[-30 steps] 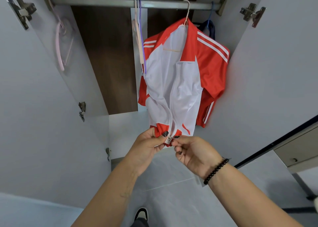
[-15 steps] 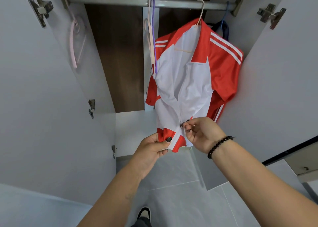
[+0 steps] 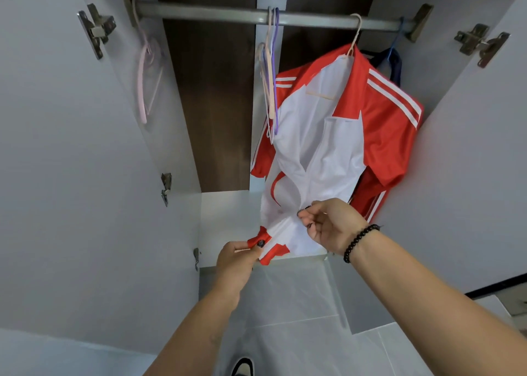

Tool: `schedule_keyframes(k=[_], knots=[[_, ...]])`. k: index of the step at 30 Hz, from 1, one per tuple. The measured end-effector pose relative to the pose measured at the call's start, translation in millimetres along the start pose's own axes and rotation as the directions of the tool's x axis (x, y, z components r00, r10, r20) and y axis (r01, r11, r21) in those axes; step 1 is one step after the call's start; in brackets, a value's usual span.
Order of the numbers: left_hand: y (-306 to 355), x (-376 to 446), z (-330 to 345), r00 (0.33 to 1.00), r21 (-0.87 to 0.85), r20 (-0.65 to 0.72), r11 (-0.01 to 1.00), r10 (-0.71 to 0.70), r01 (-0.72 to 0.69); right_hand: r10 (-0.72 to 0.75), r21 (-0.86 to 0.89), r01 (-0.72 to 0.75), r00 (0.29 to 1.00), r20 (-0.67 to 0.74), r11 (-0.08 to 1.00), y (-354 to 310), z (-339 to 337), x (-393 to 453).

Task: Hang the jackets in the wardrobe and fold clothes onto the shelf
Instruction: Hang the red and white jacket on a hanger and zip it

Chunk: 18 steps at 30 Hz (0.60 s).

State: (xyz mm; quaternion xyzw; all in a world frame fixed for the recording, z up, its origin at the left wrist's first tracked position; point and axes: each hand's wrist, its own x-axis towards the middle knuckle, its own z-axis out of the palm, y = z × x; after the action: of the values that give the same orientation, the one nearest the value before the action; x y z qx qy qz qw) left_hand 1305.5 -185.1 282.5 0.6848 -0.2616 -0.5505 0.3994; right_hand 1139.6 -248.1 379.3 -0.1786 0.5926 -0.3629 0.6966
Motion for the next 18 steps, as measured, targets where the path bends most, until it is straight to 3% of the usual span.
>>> schedule_keyframes(k=[4, 9, 12, 18], knots=[[19.9, 6.2, 13.9, 0.945, 0.281, -0.029, 0.910, 0.325, -0.304, -0.006, -0.010, 0.006, 1.000, 0.015, 1.000, -9.6, -1.7, 2.1], [41.8, 16.5, 32.6, 0.793, 0.348, 0.214, 0.714, 0.571, -0.608, 0.002, -0.094, 0.010, 0.991, 0.132, 0.996, -16.1, -10.0, 7.4], [46.8, 23.2, 39.6, 0.746, 0.404, 0.275, 0.631, 0.607, -0.662, -0.002, -0.098, 0.018, 0.986, 0.168, 0.995, -15.9, -10.1, 12.0], [52.9, 40.5, 42.9, 0.748, 0.500, 0.276, 0.575, 0.603, -0.648, 0.021, -0.020, -0.019, 0.995, 0.092, 1.000, -21.5, -8.9, 32.7]])
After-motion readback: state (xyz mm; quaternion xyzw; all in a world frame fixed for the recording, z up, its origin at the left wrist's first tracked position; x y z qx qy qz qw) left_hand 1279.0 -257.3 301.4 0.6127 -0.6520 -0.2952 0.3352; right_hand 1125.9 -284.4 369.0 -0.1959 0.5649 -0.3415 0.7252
